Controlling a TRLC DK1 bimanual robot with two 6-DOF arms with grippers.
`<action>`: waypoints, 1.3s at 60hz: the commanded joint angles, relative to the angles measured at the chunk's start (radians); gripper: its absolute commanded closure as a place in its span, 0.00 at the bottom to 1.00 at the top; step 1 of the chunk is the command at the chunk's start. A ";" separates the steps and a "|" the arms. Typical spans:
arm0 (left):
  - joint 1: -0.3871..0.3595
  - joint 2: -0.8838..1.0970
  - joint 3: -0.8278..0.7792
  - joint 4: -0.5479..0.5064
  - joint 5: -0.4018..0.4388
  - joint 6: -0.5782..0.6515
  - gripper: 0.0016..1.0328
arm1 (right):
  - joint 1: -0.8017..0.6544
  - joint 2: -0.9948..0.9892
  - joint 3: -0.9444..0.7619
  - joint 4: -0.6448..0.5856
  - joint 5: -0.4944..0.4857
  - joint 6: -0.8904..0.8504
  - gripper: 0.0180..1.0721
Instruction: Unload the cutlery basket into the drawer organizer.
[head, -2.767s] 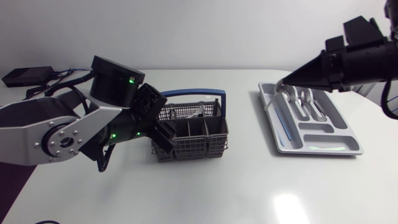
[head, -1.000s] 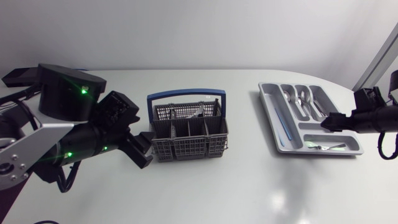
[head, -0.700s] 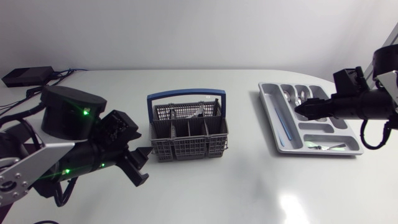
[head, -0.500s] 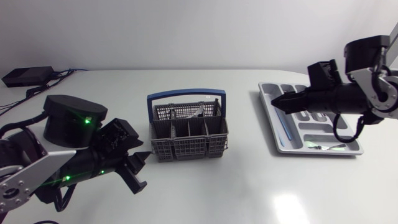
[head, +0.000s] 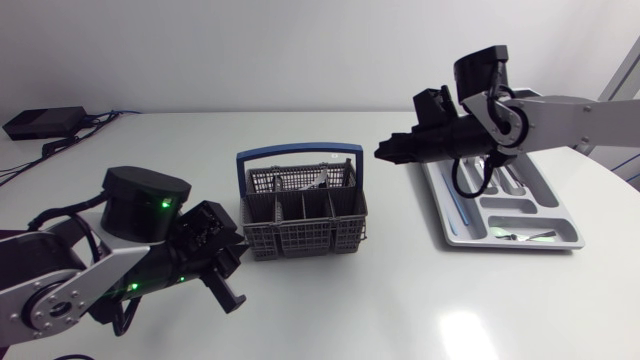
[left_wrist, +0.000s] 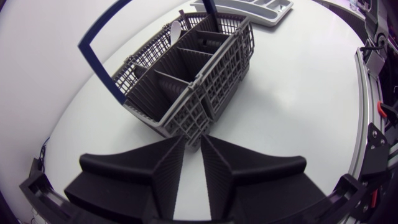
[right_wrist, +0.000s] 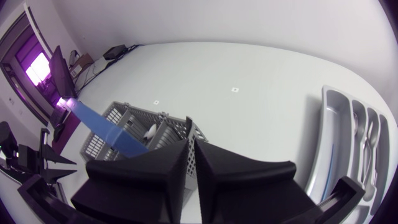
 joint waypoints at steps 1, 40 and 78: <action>0.027 0.059 -0.028 0.034 0.014 0.032 0.81 | 0.016 0.076 0.077 -0.013 -0.024 0.038 0.91; 0.207 0.269 0.045 0.221 0.123 0.082 0.81 | 0.065 0.000 -0.009 -0.150 -0.232 -0.033 0.92; 0.291 0.422 0.193 0.264 0.144 0.093 0.81 | 0.177 -0.280 -0.218 -0.268 -0.120 -0.019 0.90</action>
